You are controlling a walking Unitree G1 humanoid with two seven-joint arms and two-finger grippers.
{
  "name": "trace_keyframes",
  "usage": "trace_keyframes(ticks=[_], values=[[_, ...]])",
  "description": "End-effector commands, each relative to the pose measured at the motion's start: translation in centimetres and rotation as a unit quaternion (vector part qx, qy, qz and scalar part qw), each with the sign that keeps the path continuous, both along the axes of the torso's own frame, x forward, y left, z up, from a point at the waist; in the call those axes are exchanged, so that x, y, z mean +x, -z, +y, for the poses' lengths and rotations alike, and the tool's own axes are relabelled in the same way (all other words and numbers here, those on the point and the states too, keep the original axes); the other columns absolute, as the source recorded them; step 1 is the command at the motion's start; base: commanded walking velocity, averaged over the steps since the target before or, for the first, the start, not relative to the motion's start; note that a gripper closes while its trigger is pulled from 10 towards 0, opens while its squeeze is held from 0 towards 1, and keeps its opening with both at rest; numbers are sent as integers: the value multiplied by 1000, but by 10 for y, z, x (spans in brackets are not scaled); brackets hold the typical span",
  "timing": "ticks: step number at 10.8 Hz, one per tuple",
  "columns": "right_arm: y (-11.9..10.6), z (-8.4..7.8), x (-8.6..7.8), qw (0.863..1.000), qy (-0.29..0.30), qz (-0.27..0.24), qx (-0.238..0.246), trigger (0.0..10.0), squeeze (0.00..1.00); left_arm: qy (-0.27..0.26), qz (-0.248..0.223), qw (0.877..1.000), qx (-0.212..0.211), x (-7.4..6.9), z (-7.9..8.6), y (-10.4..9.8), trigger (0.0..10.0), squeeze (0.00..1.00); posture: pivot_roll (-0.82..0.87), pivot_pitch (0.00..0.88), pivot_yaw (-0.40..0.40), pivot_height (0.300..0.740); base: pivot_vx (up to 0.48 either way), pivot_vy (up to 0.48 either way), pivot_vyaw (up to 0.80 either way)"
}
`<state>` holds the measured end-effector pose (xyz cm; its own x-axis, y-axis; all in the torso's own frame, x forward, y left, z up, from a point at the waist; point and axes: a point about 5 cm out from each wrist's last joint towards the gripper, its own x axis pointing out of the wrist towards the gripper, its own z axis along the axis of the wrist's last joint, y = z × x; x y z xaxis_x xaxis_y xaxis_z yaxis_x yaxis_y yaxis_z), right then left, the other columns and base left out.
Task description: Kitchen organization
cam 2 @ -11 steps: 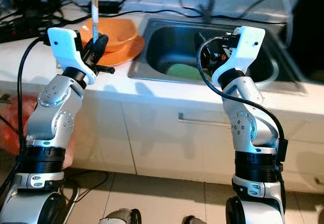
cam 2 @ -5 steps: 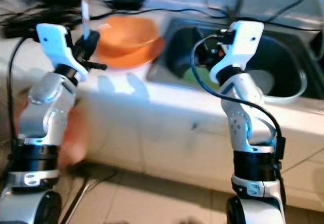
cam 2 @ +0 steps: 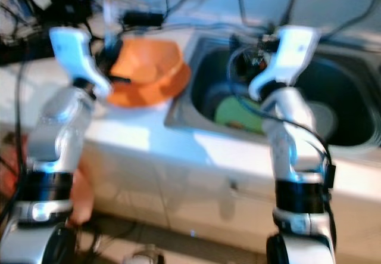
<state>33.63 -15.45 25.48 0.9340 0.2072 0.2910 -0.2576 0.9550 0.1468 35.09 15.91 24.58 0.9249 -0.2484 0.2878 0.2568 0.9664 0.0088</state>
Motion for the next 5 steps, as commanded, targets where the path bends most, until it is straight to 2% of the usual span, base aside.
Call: trace_keyframes(ticks=[1,5], values=[[-3,-9,-2,1000,19,-9,-6,10000,0,15,-3,1000,-1,-2,-9,-1,0,0,95,91,3,740,0,0,0],[-1,-8,-1,1000,19,-5,-9,10000,0,28,-1,999,23,-6,-14,4,39,0,98,95,0,740,0,0,0]])
